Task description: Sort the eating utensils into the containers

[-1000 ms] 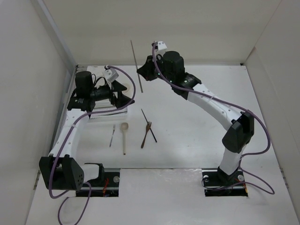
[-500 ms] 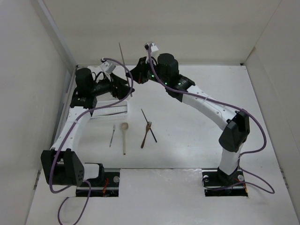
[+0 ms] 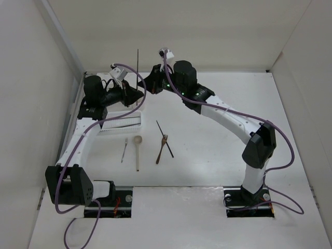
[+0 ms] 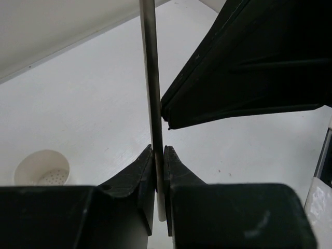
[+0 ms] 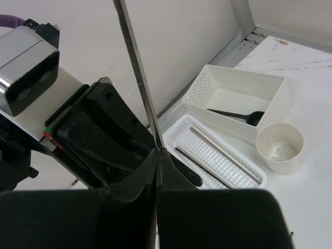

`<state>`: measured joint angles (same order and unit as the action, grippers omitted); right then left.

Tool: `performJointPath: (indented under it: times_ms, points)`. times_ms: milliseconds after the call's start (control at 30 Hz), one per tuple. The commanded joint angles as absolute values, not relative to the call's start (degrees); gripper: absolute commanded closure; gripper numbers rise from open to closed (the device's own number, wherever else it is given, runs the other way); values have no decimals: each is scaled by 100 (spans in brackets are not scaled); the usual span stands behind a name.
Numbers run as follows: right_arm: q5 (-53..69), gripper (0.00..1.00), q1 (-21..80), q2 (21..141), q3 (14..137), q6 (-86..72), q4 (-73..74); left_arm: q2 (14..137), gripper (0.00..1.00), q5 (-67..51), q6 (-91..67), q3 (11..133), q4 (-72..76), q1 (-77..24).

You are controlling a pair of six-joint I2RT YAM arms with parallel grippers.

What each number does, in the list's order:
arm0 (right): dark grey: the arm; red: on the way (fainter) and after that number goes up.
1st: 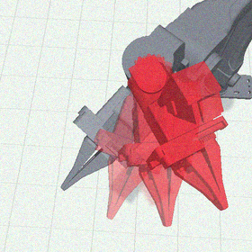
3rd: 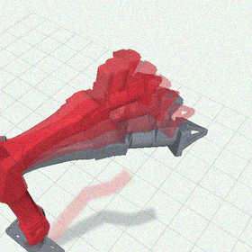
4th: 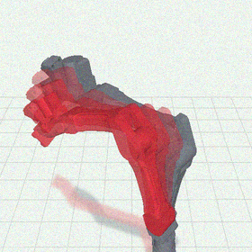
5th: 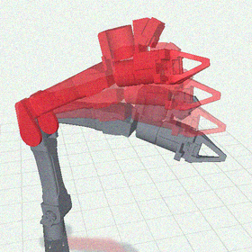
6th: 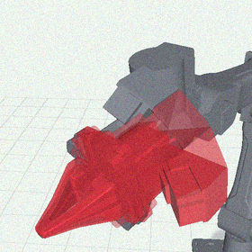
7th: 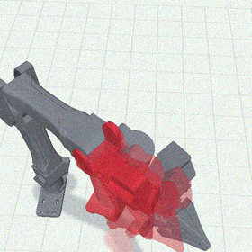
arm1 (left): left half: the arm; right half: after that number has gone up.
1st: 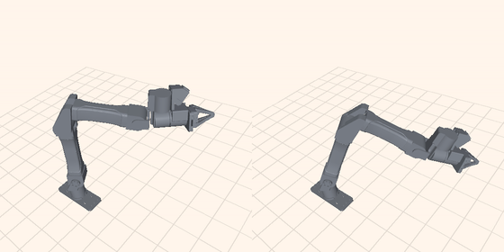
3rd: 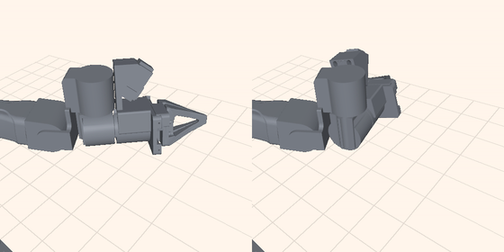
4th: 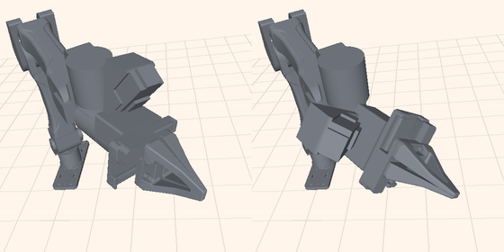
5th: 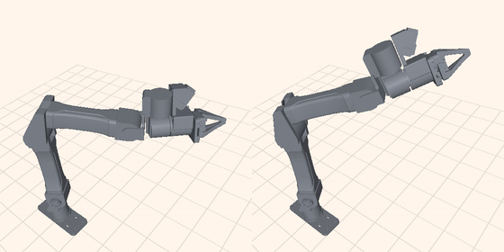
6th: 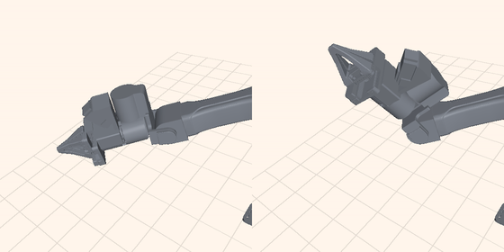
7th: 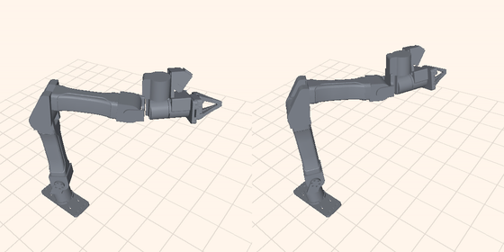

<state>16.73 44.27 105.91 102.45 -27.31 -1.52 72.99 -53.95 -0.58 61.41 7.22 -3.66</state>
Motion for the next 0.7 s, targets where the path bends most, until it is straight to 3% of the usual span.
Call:
performJointPath:
  times_ms: [0, 100, 200, 267, 333, 433, 667]
  points:
    - [1784, 100, 4509, 10564, 10248, -2821, -501, 7216, 100, -5239, 228, 6223, 511, -396]
    - [1897, 100, 4439, 10564, 10248, -2821, -501, 7163, 100, -4548, 1087, 6336, -323, -396]
    - [2109, 65, 4202, 10442, 10056, -2821, -501, 6988, 100, -3635, 2943, 5997, -1141, -150]
    - [2109, 53, 4087, 10127, 9643, -2620, -501, 6778, 100, -3053, 3976, 5636, -1309, -44]
    - [1839, 50, 4009, 9845, 9144, -2418, -501, 6584, 100, -2290, 5414, 4909, -1196, 62]
    - [1390, 47, 3885, 9335, 8703, -2197, -501, 6241, 100, -1751, 6273, 4003, -452, 246]
    - [1072, 47, 3534, 8833, 8262, -2048, -308, 6811, 100, -1600, 7311, 3622, 262, 466]
